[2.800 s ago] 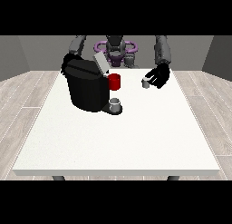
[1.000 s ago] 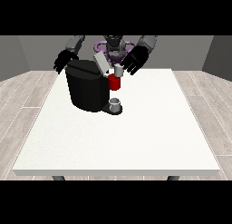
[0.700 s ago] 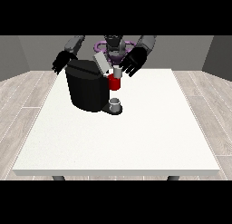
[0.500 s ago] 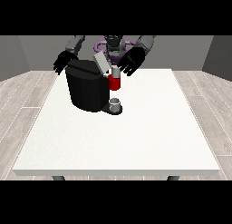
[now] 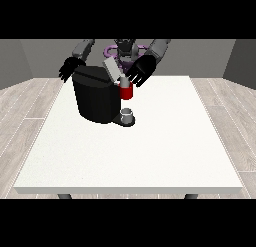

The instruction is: Insert the coffee pod into the coffee machine and close the lid

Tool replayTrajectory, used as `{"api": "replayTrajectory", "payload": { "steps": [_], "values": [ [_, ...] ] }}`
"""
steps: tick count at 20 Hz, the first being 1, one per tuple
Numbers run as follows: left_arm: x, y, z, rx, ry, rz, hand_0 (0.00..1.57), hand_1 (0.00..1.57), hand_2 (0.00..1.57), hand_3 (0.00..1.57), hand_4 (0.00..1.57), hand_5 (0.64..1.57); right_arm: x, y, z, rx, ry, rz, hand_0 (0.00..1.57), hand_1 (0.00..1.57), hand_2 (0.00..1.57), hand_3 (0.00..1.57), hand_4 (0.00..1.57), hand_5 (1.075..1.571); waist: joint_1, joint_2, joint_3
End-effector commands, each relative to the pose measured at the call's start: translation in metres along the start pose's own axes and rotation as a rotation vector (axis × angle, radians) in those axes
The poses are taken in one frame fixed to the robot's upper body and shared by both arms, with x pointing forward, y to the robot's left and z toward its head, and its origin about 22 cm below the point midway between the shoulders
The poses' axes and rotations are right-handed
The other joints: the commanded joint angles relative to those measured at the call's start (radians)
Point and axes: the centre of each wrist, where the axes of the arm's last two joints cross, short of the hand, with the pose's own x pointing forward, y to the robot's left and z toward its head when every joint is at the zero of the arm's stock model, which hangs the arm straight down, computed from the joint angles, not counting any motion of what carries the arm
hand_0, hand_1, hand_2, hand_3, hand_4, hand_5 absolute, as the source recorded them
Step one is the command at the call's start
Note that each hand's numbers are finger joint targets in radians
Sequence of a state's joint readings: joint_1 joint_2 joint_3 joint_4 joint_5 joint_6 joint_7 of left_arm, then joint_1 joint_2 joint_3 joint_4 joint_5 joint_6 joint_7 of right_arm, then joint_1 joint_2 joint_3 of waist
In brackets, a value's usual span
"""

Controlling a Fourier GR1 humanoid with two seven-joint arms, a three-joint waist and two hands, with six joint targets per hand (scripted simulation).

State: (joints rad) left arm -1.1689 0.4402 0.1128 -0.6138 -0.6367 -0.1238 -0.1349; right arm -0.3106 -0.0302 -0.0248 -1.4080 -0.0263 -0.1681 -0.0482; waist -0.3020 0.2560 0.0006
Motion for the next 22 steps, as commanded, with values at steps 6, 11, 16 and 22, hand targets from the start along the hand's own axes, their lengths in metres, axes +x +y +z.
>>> {"api": "replayTrajectory", "payload": {
  "steps": [6,11,16,22],
  "values": [
    [-0.008,0.004,0.003,-0.020,0.016,-0.011,1.21,1.21,1.26,1.19,0.49,1.571,0.004,-0.013,-0.004,-0.014,-0.018,-0.001,0.00,0.00,0.00,0.00,0.45,1.571,0.013,0.005,-0.0005],
    [-0.002,0.009,0.000,-0.016,0.011,-0.018,1.22,1.22,1.27,1.17,0.48,1.571,0.005,-0.007,-0.005,-0.019,-0.025,-0.009,0.00,0.00,0.00,0.00,0.44,1.571,-0.001,0.019,-0.0006],
    [0.012,-0.011,-0.006,-0.077,0.048,-0.007,1.20,1.20,1.23,1.09,0.46,1.571,-0.021,-0.008,0.009,0.003,0.052,0.002,0.00,0.00,0.00,0.00,0.42,1.571,0.018,-0.023,-0.0002],
    [-0.008,0.000,0.003,-0.046,-0.008,-0.054,1.11,1.11,1.15,0.98,0.41,1.571,0.004,-0.028,-0.011,-0.043,-0.014,-0.012,0.00,0.00,0.00,0.00,0.40,1.571,0.033,0.014,-0.0005]
  ]
}}
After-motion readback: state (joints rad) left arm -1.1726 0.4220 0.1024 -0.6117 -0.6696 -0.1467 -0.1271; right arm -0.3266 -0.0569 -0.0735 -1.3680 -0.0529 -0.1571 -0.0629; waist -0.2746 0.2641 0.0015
